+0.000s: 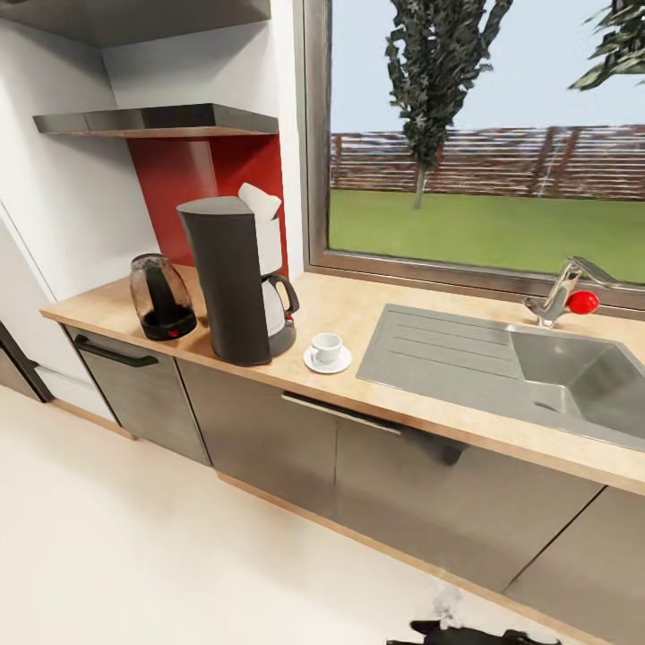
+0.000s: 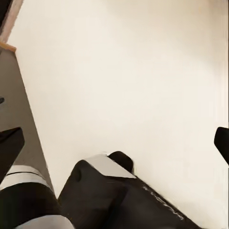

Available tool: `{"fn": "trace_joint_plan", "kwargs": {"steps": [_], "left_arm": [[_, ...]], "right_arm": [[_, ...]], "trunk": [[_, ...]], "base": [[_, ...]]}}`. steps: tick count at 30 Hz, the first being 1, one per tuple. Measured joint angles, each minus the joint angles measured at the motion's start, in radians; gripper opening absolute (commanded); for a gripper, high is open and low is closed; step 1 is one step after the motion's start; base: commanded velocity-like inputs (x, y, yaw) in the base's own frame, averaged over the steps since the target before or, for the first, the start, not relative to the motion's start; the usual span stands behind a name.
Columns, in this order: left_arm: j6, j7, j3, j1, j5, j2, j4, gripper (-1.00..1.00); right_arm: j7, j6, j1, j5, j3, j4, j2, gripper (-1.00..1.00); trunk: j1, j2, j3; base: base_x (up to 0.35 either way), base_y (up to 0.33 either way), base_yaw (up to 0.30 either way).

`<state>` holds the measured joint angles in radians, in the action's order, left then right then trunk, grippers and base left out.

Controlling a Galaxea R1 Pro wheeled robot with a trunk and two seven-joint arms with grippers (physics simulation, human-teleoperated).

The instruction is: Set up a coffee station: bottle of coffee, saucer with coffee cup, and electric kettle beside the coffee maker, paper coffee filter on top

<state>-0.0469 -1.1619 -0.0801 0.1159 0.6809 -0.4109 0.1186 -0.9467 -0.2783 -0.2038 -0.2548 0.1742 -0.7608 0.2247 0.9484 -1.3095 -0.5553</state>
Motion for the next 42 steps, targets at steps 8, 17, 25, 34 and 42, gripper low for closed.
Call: {"fn": "trace_joint_plan", "kwargs": {"steps": [8, 17, 25, 34, 42], "left_arm": [[0.001, 0.0, 0.001, 0.0, 0.0, 0.007, 0.0, 1.0], [0.001, 0.0, 0.001, 0.0, 0.0, 0.008, -0.002, 1.0], [0.001, 0.0, 0.0, 0.0, 0.0, 0.008, -0.002, 1.0], [0.001, 0.001, 0.002, 0.0, 0.0, 0.017, -0.002, 1.0], [0.002, 0.001, 0.001, 0.0, 0.0, 0.021, -0.002, 1.0]], "right_arm": [[0.105, 0.332, 0.004, -0.006, 0.002, 0.579, 0.022, 1.0], [0.156, 0.357, 0.004, -0.006, 0.0, 0.637, 0.002, 1.0], [0.173, 0.36, 0.004, -0.006, 0.002, 0.677, -0.012, 1.0], [0.559, 0.362, 0.003, -0.005, 0.0, 0.707, -0.021, 1.0], [0.803, 0.361, 0.003, -0.005, 0.001, 0.709, -0.022, 1.0]], "trunk": [[0.0, 0.0, 0.0], [0.0, 0.0, 0.0], [0.0, 0.0, 0.0], [0.0, 0.0, 0.0], [0.0, 0.0, 0.0]], "base": [[0.0, 0.0, 0.0], [0.0, 0.0, 0.0], [0.0, 0.0, 0.0], [0.0, 0.0, 0.0], [0.0, 0.0, 0.0]]}}
